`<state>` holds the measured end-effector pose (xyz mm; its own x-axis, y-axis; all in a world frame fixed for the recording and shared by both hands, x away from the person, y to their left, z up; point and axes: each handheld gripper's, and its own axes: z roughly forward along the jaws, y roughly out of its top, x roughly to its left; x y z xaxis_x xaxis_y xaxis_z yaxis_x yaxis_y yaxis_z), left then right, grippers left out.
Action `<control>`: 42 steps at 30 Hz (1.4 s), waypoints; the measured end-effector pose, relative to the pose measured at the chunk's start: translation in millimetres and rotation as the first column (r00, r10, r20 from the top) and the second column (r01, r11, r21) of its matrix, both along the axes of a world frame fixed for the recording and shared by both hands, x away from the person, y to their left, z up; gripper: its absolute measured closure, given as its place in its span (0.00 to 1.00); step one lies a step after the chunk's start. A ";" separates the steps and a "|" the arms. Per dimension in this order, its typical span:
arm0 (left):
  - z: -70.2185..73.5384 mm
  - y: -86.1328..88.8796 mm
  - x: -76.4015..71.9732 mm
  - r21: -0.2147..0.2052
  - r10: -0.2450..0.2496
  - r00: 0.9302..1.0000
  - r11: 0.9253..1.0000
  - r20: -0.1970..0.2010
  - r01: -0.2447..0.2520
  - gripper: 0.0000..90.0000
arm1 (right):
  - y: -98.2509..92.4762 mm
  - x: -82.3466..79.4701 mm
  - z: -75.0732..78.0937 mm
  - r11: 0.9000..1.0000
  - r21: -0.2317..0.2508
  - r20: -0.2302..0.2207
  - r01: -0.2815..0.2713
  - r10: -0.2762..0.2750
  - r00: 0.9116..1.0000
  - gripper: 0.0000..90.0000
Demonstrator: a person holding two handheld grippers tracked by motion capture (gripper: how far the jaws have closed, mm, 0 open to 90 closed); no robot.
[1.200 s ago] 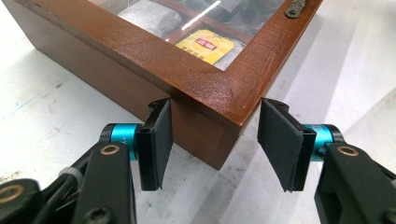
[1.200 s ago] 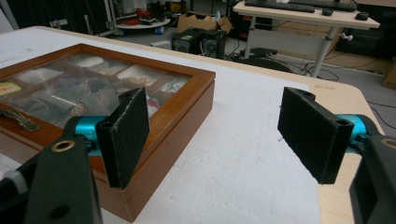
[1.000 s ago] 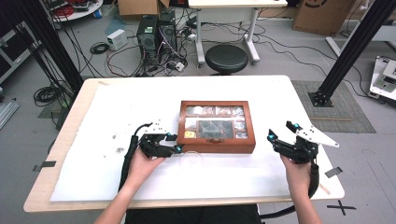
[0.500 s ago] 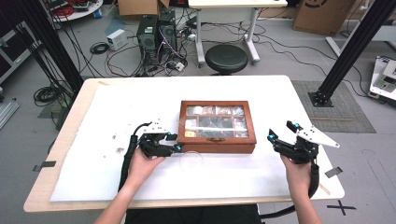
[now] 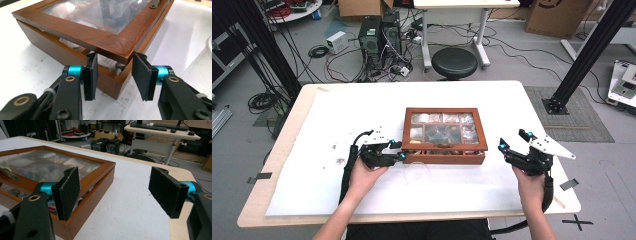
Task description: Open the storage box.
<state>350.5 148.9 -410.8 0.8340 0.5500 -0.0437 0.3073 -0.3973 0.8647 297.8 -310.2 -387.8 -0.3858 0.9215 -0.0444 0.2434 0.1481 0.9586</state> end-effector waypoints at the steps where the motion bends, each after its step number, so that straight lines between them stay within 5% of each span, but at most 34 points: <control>1: 0.1 -0.1 0.0 0.000 0.001 1.000 1.000 -0.002 -0.001 0.63 | 0.1 0.0 0.0 1.000 -0.001 0.000 0.001 -0.001 1.000 0.29; 11: 10.5 -2.7 0.1 0.013 0.050 0.999 0.999 0.009 -0.051 0.57 | -1.4 -0.2 0.0 1.000 0.005 0.004 0.004 -0.004 1.000 0.29; 19: 21.8 -2.8 0.8 -0.024 0.081 0.996 0.996 0.039 -0.080 0.54 | -1.7 -0.3 0.0 1.000 0.012 0.004 0.007 -0.007 1.000 0.29; 42: 58.1 -3.3 16.3 -0.020 0.075 0.994 0.997 0.081 -0.073 0.53 | -4.0 -0.6 0.9 0.999 0.030 0.003 0.018 -0.018 1.000 0.29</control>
